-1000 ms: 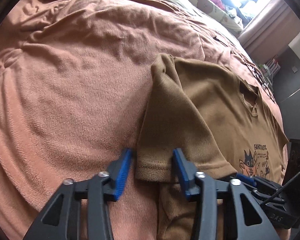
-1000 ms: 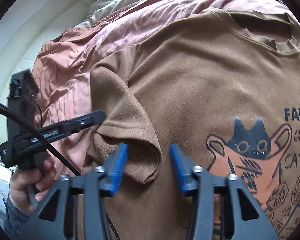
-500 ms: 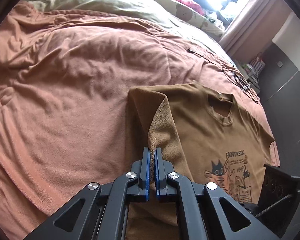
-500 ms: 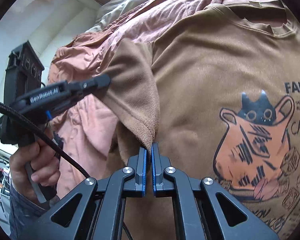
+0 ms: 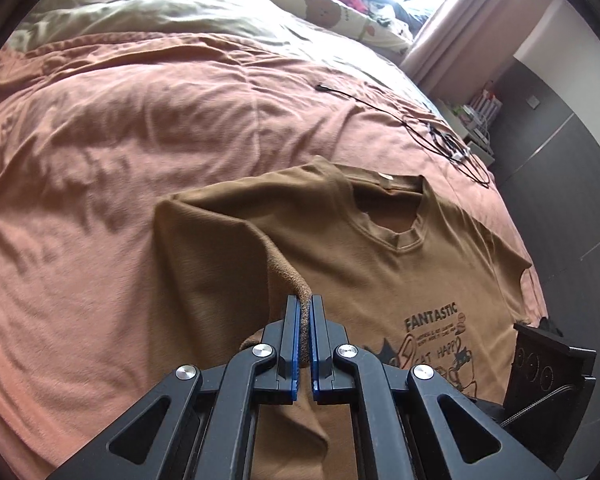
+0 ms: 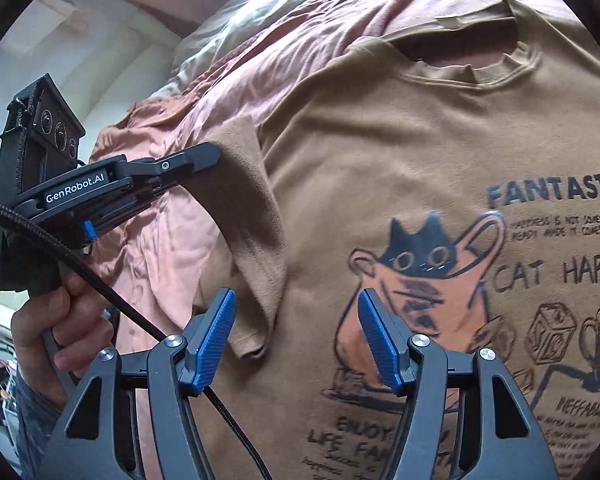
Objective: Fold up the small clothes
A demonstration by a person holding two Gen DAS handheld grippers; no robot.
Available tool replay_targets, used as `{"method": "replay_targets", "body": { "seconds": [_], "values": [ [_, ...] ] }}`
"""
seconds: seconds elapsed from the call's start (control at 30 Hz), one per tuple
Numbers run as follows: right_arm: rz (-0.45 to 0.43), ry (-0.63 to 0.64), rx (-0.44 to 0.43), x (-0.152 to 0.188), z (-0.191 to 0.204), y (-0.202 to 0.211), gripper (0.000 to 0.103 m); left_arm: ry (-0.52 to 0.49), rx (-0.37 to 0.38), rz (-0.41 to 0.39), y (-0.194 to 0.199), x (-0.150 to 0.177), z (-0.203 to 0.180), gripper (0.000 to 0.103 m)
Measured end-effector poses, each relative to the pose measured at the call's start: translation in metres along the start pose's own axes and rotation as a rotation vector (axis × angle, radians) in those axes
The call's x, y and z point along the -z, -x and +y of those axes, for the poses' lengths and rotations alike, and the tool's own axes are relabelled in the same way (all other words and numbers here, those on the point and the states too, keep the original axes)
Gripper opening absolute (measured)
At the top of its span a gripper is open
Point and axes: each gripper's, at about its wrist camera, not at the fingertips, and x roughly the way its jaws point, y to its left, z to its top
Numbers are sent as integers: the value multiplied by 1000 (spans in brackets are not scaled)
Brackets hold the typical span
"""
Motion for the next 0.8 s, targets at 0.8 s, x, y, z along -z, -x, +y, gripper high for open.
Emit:
{"method": "replay_targets", "body": {
  "seconds": [0.8],
  "values": [
    [-27, -107, -21, -44, -31, -42, 57, 68, -214, 8, -9, -9, 84, 31]
  ]
}}
